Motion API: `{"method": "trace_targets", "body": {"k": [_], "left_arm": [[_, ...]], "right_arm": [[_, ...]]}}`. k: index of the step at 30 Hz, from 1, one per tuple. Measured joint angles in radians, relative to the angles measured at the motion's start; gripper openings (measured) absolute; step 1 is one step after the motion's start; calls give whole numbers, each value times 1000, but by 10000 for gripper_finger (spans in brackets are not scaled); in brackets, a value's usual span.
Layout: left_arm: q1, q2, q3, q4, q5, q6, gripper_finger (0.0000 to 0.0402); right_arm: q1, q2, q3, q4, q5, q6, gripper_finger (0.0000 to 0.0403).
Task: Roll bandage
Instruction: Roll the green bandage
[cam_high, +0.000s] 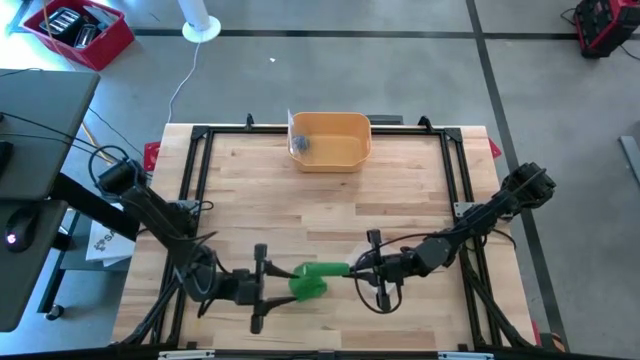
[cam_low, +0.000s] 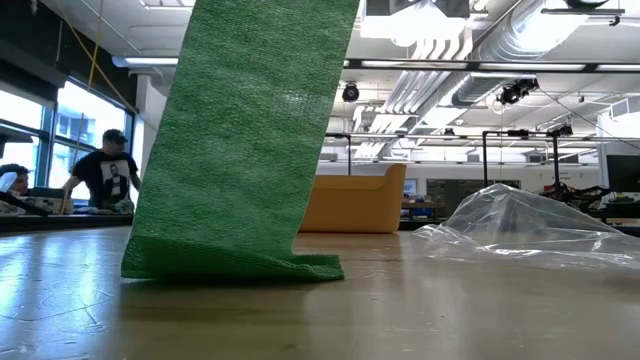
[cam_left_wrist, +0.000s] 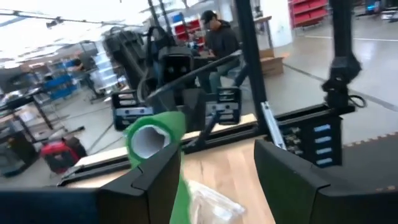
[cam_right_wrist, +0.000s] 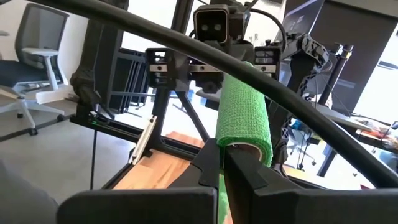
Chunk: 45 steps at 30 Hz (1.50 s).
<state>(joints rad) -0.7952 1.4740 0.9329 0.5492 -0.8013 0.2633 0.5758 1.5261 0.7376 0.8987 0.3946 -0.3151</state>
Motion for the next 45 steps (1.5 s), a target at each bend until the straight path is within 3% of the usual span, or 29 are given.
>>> {"method": "trace_targets", "body": {"k": [6,13,20,28,33,39,45], "left_arm": [[10,3,0,31,-67,2,198],[35,3,0,34,5,-49,198],[84,3,0,29,12,-115,197],[131,2,0,-50,87,-347,197],[173,1,0,-114,95,-471,197],[212,-2,-1,-132,241,-632,197],[237,-4,-1,-146,425,-787,197]], "right_arm": [[0,0,0,0,0,1,0],[0,0,0,0,0,0,0],[0,0,0,5,0,0,0],[2,0,1,4,24,3,0],[3,-1,53,-116,77,27,0],[10,-2,154,-433,48,16,0],[38,-2,221,-564,41,-91,0]]}}
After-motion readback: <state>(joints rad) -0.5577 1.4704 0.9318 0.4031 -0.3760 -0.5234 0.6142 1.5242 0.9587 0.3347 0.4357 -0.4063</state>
